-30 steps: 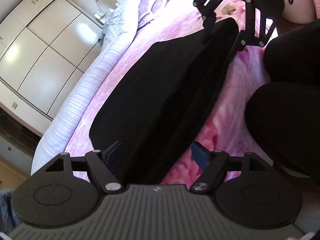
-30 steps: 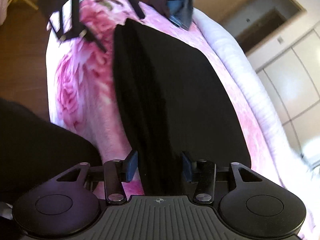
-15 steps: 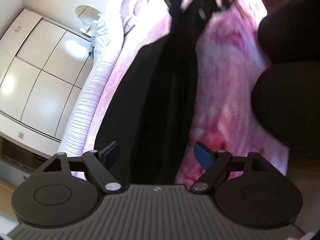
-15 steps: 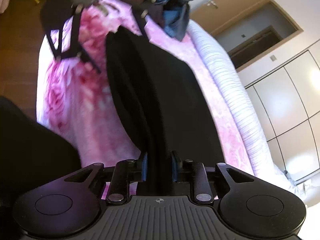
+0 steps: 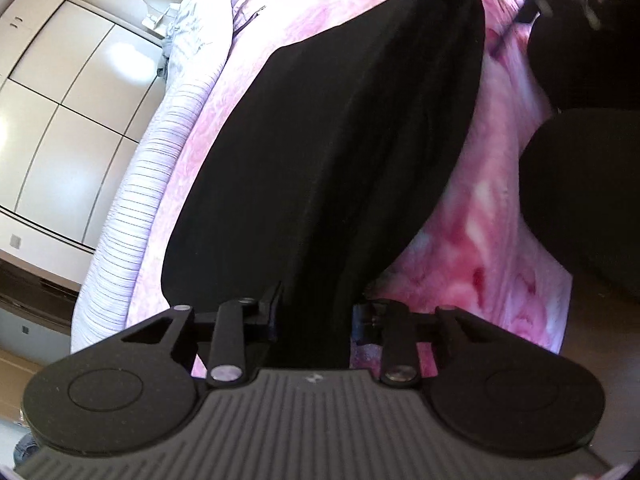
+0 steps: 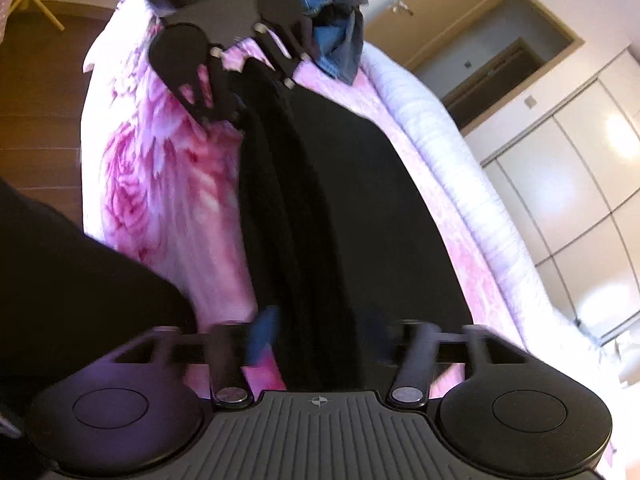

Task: Fold clothes
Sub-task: 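Lift the folded black trousers with both grippers, letting them hang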

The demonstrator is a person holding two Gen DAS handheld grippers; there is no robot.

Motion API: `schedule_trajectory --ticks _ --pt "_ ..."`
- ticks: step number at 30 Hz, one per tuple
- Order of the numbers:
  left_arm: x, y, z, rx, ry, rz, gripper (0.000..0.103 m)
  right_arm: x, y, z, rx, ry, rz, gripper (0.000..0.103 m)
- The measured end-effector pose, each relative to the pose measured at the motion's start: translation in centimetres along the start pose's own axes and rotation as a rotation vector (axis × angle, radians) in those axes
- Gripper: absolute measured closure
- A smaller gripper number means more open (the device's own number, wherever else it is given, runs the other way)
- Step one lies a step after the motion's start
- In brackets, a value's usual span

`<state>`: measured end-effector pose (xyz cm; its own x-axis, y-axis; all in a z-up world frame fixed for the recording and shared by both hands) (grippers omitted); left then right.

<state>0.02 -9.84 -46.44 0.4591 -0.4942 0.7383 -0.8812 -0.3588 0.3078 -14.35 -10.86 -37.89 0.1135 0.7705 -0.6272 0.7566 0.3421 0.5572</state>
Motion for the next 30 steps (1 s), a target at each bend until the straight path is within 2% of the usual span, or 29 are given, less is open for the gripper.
schedule_trajectory --ticks 3,6,8,10,15,17,19,21,23,27,30 --pt "0.4 0.1 0.0 0.000 -0.015 -0.011 0.075 1.3 1.2 2.4 0.024 -0.031 -0.043 0.042" --pt "0.6 0.3 0.0 -0.001 -0.019 -0.021 0.074 0.9 1.3 4.5 0.055 -0.043 -0.036 0.043" --pt "0.3 0.3 -0.1 -0.001 -0.001 0.001 0.069 0.6 0.9 5.0 0.078 -0.094 -0.084 0.045" --pt "-0.3 0.0 -0.3 0.005 0.032 0.045 0.062 0.3 0.1 5.2 0.119 -0.129 -0.145 0.054" --pt "-1.6 -0.6 0.5 0.045 0.111 0.210 0.057 0.4 -1.0 5.5 0.142 -0.144 -0.199 0.063" --pt "-1.7 -0.4 1.2 0.058 0.107 0.234 0.062 0.3 -1.0 5.6 0.145 -0.138 -0.205 0.066" --pt "-1.4 -0.1 1.7 0.073 0.083 0.231 0.075 -0.1 -1.1 5.6 0.145 -0.120 -0.184 0.075" --pt "-1.3 0.3 1.3 0.076 0.081 0.233 0.081 -1.0 -1.2 4.9 0.127 -0.106 -0.165 0.079" --pt "-0.9 0.9 0.4 0.068 0.087 0.215 0.083 -1.9 -1.2 4.0 0.106 -0.093 -0.150 0.081" --pt "0.2 2.7 -1.1 0.057 0.042 0.159 0.084 -4.5 -1.5 2.1 0.062 -0.080 -0.127 0.082" --pt "1.1 3.7 -1.3 0.060 0.001 0.151 0.085 -6.7 -2.2 1.5 0.017 -0.031 -0.079 0.082"
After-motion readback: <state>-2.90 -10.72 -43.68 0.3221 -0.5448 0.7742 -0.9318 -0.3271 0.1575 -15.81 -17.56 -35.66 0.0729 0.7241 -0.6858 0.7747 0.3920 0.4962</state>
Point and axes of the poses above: each gripper's, at about its wrist camera, not at the fingertips, and z roughly the way its jaws point, x to its left, y to its top, the point moved 2 cm from there along z, roughly the way its jaws point, and after that the axes turned 3 degrees about z, right-handed, at the moved point
